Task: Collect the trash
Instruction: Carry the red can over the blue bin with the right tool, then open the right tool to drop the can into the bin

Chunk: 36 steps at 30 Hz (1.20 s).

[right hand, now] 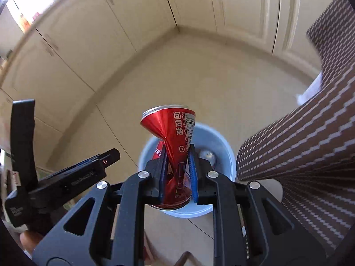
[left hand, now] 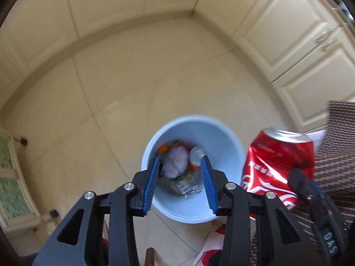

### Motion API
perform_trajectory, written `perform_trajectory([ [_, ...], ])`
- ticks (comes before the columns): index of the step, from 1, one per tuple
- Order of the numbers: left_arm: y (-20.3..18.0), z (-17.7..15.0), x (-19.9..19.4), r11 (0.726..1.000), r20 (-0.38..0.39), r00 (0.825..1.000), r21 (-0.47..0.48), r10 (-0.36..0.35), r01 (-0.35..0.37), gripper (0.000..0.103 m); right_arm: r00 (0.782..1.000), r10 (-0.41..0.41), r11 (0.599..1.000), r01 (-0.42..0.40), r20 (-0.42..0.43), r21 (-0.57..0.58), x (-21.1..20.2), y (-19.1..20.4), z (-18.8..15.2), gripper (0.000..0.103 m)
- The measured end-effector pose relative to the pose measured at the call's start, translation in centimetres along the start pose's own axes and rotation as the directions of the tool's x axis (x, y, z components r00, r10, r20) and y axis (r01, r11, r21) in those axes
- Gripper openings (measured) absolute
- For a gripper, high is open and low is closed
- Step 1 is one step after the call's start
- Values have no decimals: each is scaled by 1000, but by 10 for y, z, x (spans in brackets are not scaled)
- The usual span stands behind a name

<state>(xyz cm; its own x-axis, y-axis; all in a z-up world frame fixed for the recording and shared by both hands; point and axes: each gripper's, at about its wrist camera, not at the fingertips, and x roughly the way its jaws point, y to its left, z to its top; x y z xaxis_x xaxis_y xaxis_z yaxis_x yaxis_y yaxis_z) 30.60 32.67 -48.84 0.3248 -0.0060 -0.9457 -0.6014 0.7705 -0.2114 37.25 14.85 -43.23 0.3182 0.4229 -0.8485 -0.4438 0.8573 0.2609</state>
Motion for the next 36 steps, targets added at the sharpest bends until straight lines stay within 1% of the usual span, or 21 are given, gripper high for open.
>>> perform_trajectory([
  [2, 10, -5, 27, 999, -38, 999, -37, 12, -14, 39, 999, -21, 1000, 21, -49, -7, 31, -6, -6, 18],
  [6, 29, -13, 75, 995, -101, 995, -97, 22, -32, 39, 992, -49, 999, 48, -114, -6, 72, -17, -16, 18],
  [8, 38, -19, 87, 991, -118, 993, -129, 15, -30, 39, 989, -54, 999, 54, -138, -2, 86, -23, -19, 18],
  [12, 50, -22, 110, 980, -167, 985, -184, 40, -71, 39, 983, -53, 999, 54, -178, 2, 105, -32, -22, 18],
  [14, 50, -25, 120, 979, -185, 981, -185, 51, -86, 38, 981, -54, 999, 54, -188, -7, 113, -31, -22, 18],
  [15, 50, -28, 124, 978, -194, 979, -180, 70, -105, 38, 980, -57, 998, 56, -191, -13, 117, -29, -24, 18],
  [16, 49, -29, 124, 978, -200, 977, -177, 73, -109, 36, 979, -58, 998, 56, -196, -19, 121, -29, -24, 18],
  [17, 48, -30, 126, 978, -206, 976, -175, 76, -113, 31, 978, -58, 998, 54, -202, -23, 125, -31, -23, 18],
  [18, 48, -31, 129, 978, -216, 973, -171, 83, -122, 17, 977, -58, 998, 54, -206, -25, 125, -29, -26, 18],
  [19, 47, -31, 130, 976, -220, 971, -167, 98, -136, 13, 976, -59, 998, 54, -211, -28, 127, -29, -27, 18],
  [22, 48, -30, 130, 976, -219, 972, -173, 91, -130, 13, 975, -61, 998, 55, -214, -35, 127, -34, -28, 18],
  [25, 47, -28, 129, 978, -217, 970, -157, 105, -141, 13, 975, -63, 998, 57, -211, -34, 128, -35, -27, 18],
  [30, 46, -31, 131, 977, -224, 969, -158, 108, -146, 13, 979, -57, 998, 51, -194, -37, 124, -31, -31, 18],
  [32, 45, -32, 135, 976, -226, 968, -159, 110, -148, 13, 982, -45, 999, 39, -181, -36, 121, -30, -32, 20],
  [33, 44, -32, 137, 976, -227, 968, -162, 109, -148, 13, 983, -59, 998, 52, -172, -47, 120, -29, -32, 20],
  [36, 50, -33, 138, 973, -227, 970, -190, 89, -134, 14, 984, -47, 998, 38, -173, -57, 118, -28, -32, 23],
])
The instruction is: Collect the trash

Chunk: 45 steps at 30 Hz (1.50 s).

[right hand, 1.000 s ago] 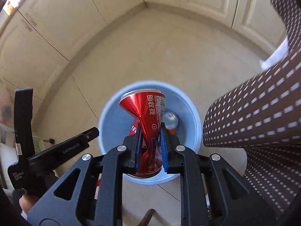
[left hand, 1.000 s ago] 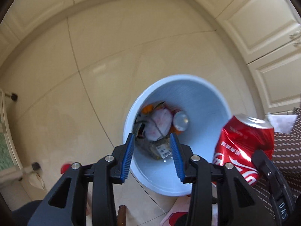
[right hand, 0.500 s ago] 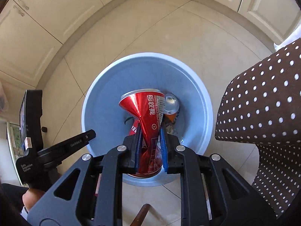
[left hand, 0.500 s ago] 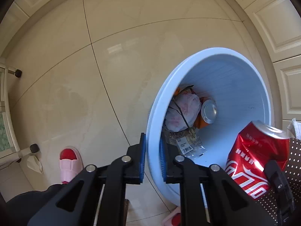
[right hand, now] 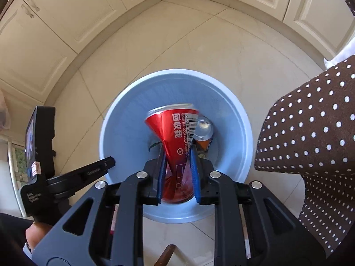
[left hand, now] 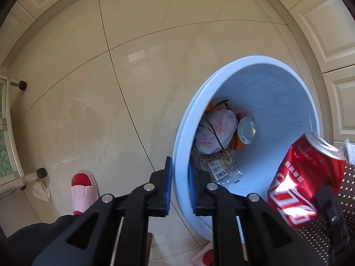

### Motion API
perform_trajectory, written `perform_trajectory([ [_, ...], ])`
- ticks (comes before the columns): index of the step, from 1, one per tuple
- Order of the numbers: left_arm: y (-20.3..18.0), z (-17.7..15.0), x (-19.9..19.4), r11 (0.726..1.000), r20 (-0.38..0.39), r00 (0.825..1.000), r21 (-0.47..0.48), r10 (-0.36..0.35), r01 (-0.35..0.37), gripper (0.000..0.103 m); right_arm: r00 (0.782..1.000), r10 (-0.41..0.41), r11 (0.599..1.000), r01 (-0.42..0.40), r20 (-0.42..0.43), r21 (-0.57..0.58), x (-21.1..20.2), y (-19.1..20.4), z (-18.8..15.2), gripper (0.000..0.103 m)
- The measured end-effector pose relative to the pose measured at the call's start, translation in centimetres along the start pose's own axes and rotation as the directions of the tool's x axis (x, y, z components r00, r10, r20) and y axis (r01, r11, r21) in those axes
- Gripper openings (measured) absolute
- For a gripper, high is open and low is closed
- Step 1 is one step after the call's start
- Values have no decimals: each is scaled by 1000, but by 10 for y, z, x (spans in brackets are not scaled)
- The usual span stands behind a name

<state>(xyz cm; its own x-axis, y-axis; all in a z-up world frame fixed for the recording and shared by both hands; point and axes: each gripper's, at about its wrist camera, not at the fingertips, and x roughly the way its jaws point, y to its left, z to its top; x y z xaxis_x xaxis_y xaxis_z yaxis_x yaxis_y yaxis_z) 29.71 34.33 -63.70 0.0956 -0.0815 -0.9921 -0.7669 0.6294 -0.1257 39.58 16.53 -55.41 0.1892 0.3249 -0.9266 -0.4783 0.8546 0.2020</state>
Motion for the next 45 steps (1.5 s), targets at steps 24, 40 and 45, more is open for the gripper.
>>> perform_trajectory([
  [24, -51, -71, -203, 961, 334, 939, 275, -88, -8, 47, 956, -108, 994, 112, 271, -2, -182, 14, -19, 47],
  [40, -67, -215, -462, 863, 596, 713, 504, -369, 25, 68, 718, -162, 985, 160, 677, 66, -454, 33, -117, 67],
  [45, -64, -267, -505, 841, 644, 637, 541, -423, 11, 69, 649, -197, 979, 172, 735, 110, -505, 31, -145, 69],
])
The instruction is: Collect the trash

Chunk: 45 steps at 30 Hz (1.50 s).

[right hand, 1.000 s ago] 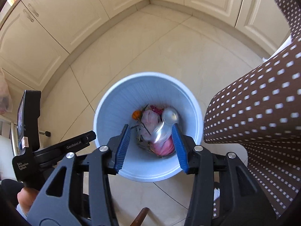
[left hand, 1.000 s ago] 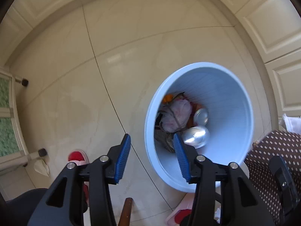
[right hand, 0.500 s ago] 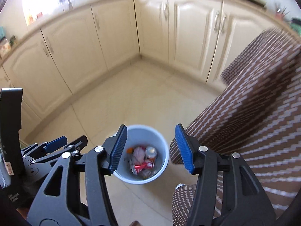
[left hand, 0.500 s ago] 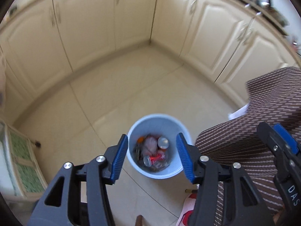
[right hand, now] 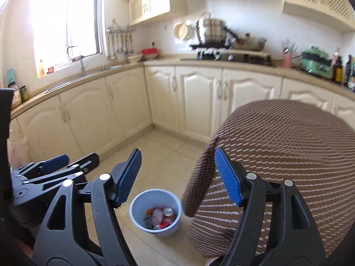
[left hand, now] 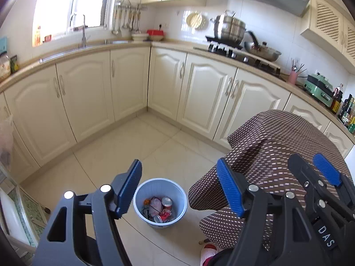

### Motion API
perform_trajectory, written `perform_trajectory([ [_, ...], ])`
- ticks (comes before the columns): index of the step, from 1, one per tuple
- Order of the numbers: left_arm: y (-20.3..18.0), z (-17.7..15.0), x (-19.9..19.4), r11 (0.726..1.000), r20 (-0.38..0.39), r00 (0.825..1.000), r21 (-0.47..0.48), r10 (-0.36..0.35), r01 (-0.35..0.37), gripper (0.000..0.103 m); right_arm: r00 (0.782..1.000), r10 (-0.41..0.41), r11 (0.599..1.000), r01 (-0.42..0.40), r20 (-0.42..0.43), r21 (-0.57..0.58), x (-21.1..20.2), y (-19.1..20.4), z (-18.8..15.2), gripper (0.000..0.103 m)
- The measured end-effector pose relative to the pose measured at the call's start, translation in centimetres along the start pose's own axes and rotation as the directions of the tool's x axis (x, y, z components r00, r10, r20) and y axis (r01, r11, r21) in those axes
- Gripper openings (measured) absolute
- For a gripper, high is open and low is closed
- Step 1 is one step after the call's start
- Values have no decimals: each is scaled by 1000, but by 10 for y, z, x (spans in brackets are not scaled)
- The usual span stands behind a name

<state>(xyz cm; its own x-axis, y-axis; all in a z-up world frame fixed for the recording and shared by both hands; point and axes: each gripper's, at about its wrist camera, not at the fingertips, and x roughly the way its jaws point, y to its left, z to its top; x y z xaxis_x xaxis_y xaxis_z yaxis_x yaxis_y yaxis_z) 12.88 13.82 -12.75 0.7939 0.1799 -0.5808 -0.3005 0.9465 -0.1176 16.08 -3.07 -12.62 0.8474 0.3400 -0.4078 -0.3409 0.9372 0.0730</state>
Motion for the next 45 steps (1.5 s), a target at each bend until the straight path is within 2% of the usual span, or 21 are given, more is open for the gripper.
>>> perform_trajectory([
  [5, -22, -1, -40, 999, 100, 995, 30, 15, -18, 69, 998, -19, 1000, 18, 54, 17, -38, -7, 6, 71],
  [8, -25, 0, -56, 1000, 133, 991, 12, 18, -20, 69, 997, -18, 1000, 16, 77, 24, -53, -12, 7, 71],
  [11, -29, 1, -64, 999, 166, 985, -6, 54, -54, 69, 996, -21, 1000, 19, 91, 25, -60, -16, 5, 72],
  [17, -36, 2, -62, 995, 185, 978, -4, 94, -95, 69, 996, -22, 999, 20, 90, 32, -58, -22, 1, 72],
  [27, -45, -4, -56, 998, 198, 979, 27, 55, -61, 69, 996, -41, 998, 37, 83, 48, -47, -26, -7, 72],
  [45, -55, -13, -53, 998, 208, 977, 36, 47, -56, 71, 992, -83, 995, 77, 91, 69, -44, -34, -12, 76],
])
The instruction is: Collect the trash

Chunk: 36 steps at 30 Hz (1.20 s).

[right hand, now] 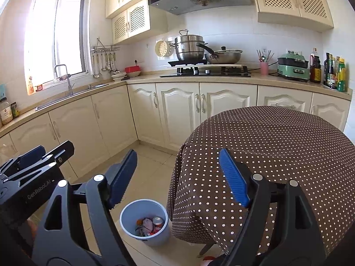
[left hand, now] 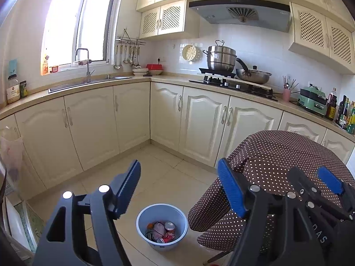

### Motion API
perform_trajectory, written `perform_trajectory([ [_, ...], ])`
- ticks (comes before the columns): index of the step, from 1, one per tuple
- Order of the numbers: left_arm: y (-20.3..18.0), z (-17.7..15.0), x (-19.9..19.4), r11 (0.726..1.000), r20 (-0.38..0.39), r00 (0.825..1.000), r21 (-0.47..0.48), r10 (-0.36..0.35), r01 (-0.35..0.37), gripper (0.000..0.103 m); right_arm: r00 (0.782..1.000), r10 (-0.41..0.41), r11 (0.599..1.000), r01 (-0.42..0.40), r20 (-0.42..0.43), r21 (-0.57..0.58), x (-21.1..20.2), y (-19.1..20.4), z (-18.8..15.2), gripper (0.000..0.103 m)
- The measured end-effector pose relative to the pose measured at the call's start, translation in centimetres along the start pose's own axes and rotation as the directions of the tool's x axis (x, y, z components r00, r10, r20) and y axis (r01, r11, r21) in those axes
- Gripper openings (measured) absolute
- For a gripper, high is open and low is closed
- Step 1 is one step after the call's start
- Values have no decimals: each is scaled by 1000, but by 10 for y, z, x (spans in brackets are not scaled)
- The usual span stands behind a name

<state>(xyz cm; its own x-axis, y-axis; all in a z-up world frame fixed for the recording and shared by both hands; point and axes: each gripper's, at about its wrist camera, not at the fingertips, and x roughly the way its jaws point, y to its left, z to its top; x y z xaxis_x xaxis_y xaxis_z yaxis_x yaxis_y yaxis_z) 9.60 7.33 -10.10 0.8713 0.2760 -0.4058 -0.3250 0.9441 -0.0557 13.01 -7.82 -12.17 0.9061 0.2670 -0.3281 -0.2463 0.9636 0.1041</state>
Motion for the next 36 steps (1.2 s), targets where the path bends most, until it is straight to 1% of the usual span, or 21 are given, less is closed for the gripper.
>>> perform_trajectory([
  [36, -4, -2, 0, 1000, 20, 1000, 5, 2, -2, 71, 1000, -2, 1000, 2, 0, 6, 4, -5, -2, 80],
])
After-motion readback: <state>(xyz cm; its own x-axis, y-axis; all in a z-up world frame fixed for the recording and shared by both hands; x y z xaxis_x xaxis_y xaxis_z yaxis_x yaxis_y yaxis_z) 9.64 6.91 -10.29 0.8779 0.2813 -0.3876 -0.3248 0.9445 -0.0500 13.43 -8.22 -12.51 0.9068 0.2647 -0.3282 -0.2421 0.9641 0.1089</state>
